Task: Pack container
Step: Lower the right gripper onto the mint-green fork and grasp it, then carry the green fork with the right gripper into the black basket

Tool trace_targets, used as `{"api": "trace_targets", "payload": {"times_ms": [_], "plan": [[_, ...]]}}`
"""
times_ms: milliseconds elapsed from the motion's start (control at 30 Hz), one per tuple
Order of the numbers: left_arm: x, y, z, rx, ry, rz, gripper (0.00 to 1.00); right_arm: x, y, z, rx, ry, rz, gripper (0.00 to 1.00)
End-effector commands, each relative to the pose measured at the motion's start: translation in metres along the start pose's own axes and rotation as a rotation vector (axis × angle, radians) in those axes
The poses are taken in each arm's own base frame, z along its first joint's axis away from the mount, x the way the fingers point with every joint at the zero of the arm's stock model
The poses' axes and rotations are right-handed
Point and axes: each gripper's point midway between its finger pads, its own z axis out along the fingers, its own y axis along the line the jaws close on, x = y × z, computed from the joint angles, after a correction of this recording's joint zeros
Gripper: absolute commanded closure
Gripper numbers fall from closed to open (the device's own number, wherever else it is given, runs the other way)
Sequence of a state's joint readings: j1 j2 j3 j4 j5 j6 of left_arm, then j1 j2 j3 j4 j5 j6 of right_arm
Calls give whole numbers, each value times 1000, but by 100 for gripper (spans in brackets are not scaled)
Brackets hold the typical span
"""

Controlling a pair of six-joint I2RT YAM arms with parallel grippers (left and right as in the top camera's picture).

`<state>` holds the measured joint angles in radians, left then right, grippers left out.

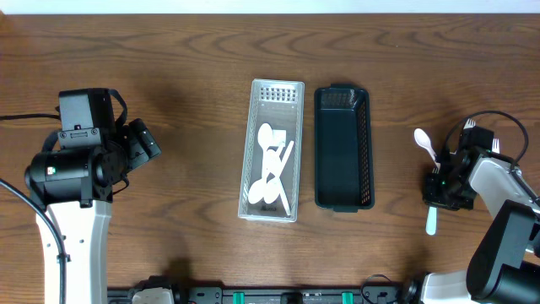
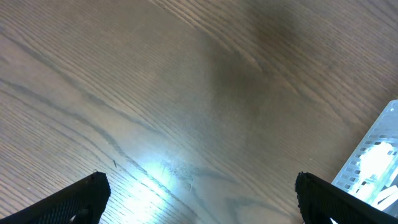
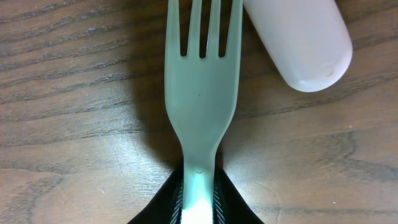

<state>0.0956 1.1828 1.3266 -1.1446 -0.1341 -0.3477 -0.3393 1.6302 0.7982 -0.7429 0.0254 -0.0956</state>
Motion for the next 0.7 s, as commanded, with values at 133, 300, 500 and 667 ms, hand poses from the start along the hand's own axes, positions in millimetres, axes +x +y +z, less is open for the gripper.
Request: {"api": "trace_targets", "payload": {"times_ms": [133,300,500,667], "plan": [[0,3,2,-14,4,-16,2,28,2,27,-19,105,13,94],[0,3,2,-13,3,-16,2,20,3,24,-14,85,41,99],[0,3,2,-14,4,-16,2,-13,16,-10,-9,35,-5,99],[0,3,2,-14,4,-16,2,-53,42,-69,-12,-62,-33,99]]}}
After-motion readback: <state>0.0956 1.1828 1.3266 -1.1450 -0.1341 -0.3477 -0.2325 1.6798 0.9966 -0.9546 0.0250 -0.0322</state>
